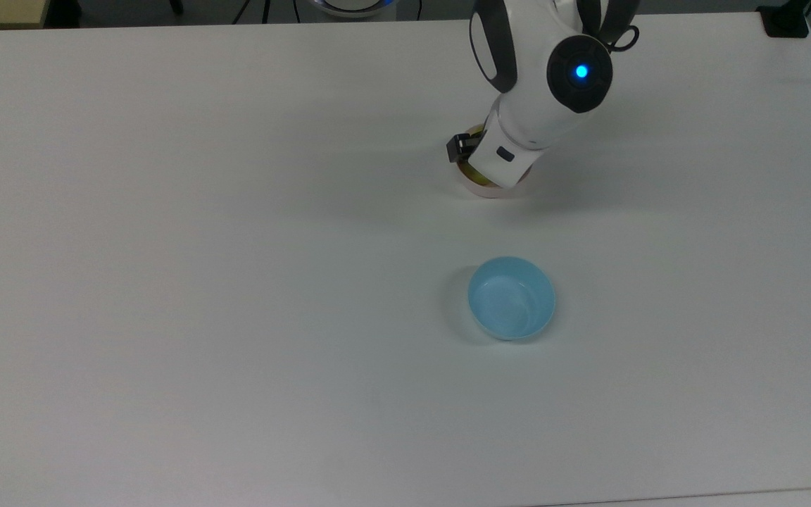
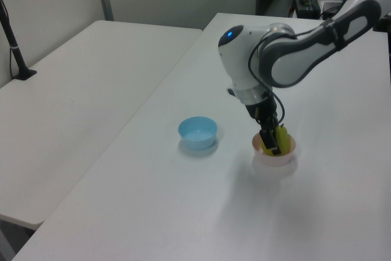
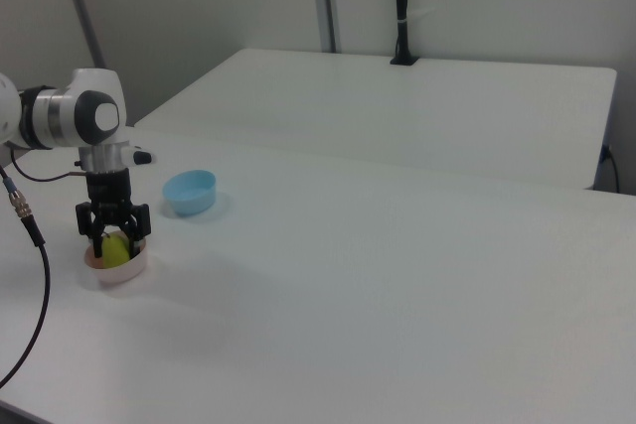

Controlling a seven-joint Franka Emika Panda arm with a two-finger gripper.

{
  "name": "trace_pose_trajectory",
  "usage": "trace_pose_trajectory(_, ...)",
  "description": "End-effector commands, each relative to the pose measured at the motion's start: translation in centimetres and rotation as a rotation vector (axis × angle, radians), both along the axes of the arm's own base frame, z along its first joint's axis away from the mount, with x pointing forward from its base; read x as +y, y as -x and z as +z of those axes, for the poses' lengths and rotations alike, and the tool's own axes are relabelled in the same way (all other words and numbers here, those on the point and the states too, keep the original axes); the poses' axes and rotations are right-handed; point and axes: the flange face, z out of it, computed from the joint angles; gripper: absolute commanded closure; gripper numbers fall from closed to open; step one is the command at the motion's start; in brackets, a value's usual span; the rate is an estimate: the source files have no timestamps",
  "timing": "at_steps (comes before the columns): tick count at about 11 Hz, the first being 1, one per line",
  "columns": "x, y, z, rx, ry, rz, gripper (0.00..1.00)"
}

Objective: Pick up a pear from the bowl
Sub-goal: 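Close the gripper on the green pear inside the pink bowl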

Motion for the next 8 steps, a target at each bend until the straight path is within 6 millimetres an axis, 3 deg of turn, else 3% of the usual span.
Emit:
trace_pose_trajectory(1,0.8,0.0,-0.8,-0.037,0.034,-0.010,0.29)
trace_pose_trajectory(3,0.7,0.0,-0.8,-0.037,0.037,-0.008,0.63)
trace_pose_trajectory(4,0.7,0.0,-0.5,-0.036,0.048,-0.002,0.73)
trace_pose_trajectory(6,-0.2,0.2,2.6,-0.036,0.047,-0.009,0.74)
trace_pose_trajectory(8,-1.7,0.5,8.5,-0.084,0.025,-0.023,0.73)
